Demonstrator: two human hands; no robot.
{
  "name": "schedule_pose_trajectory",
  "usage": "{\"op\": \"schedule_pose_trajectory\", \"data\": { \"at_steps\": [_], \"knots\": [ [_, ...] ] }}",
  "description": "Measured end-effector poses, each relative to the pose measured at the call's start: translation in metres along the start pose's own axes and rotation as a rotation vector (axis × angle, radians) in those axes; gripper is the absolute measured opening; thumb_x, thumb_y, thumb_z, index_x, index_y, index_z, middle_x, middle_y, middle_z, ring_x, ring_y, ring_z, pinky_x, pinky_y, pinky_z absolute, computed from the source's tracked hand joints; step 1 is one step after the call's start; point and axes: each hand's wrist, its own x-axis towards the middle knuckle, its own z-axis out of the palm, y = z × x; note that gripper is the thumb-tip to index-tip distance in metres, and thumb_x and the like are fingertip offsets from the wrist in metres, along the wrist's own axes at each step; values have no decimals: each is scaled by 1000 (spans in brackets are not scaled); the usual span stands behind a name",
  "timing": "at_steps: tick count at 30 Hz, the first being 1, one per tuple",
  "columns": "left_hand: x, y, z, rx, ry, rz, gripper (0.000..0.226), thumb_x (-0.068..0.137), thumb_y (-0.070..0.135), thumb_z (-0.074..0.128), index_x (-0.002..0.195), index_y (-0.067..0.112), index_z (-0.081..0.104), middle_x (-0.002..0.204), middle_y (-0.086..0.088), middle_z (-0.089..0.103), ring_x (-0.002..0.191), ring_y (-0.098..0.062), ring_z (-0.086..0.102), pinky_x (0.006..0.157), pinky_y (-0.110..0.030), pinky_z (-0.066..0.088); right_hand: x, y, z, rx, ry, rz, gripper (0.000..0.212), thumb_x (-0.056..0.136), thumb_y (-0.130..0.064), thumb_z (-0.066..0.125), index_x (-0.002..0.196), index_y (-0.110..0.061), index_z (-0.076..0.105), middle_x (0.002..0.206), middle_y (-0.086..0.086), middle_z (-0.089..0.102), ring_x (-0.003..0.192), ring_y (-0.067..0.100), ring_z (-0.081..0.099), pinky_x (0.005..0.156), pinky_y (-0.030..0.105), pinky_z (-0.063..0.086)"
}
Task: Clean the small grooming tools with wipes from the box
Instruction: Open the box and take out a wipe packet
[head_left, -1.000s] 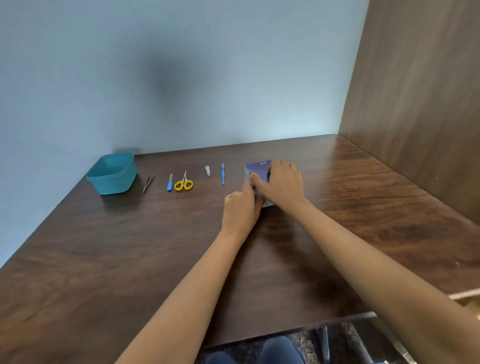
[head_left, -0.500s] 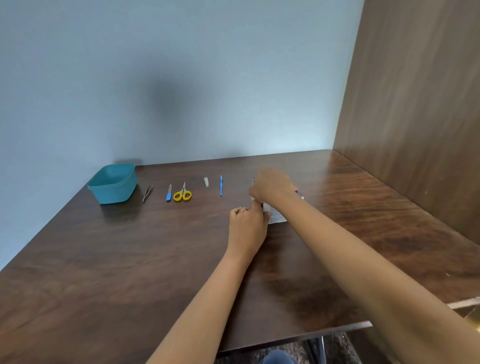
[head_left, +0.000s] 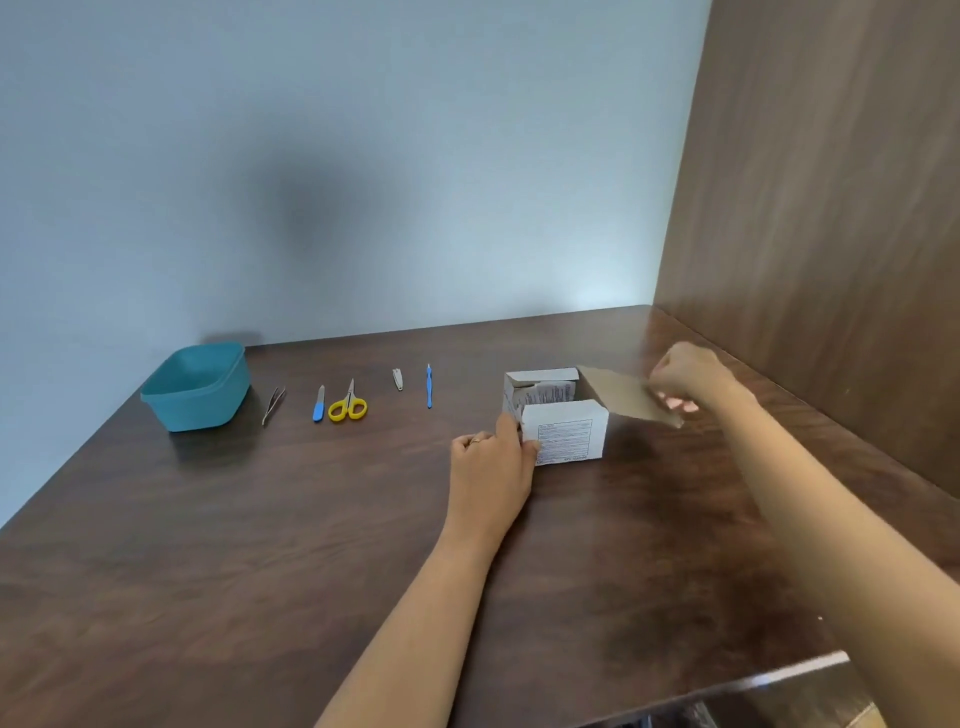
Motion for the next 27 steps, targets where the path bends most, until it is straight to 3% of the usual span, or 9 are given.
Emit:
{"op": "schedule_pose_trajectory", "data": {
  "at_steps": [2,4,6,7,9,12,19,22,27],
  "knots": [
    [1,0,1,-20,16,6,32,89,37,36,97,11,54,76,-3,70,76,-25,66,78,-35,39,-9,4,12,27,19,8,30,66,-3,51,92,-2,67,100,14,66,89,33,64,79,41,56],
    [1,0,2,-39,36,17,30,89,36,40,94,10,54,71,-3,69,69,-26,65,73,-35,41,-10,-4,21,-80,271,-80,32,77,3,51,106,-3,62,110,17,60,105,38,54,84,43,51],
    [2,1,2,-39,51,36,28,90,35,41,89,10,53,61,-2,66,58,-25,63,67,-33,43,-11,-20,27,-203,552,-326,37,75,13,50,105,-5,64,108,18,61,106,40,49,81,46,49],
    [2,2,2,-25,56,43,28,91,35,39,87,11,52,57,0,64,52,-24,61,64,-32,43,-12,-31,31,-185,603,-485,39,71,16,52,99,-7,67,102,17,63,102,40,51,77,45,49],
    [3,3,3,10,72,56,31,89,37,34,83,12,51,50,2,60,45,-21,58,58,-29,43,-14,-52,40,-127,445,-717,32,71,12,55,87,-11,70,95,13,62,96,36,55,77,41,48],
    [5,4,4,49,87,72,29,87,37,35,80,14,51,45,4,56,40,-17,56,53,-25,43,-21,-74,56,-171,102,-810,14,79,-4,69,88,-14,71,104,6,52,100,25,53,84,36,45],
    [5,1,7,57,105,119,22,80,26,71,80,13,53,44,3,55,38,-16,54,51,-24,43,-24,-92,64,-362,193,-896,10,79,-16,70,88,-19,74,126,3,49,119,22,41,95,34,35],
    [6,1,8,40,110,130,23,80,24,73,83,11,54,46,1,57,40,-17,56,52,-26,43,-23,-89,63,-408,192,-918,15,84,-24,67,97,-24,75,135,0,43,125,21,35,99,32,28],
    [7,0,9,49,144,156,28,75,22,79,80,11,54,46,2,57,38,-15,55,49,-23,42,-25,-90,65,-488,193,-927,17,86,-24,62,99,-25,73,135,2,39,125,23,33,99,33,31]
  ]
}}
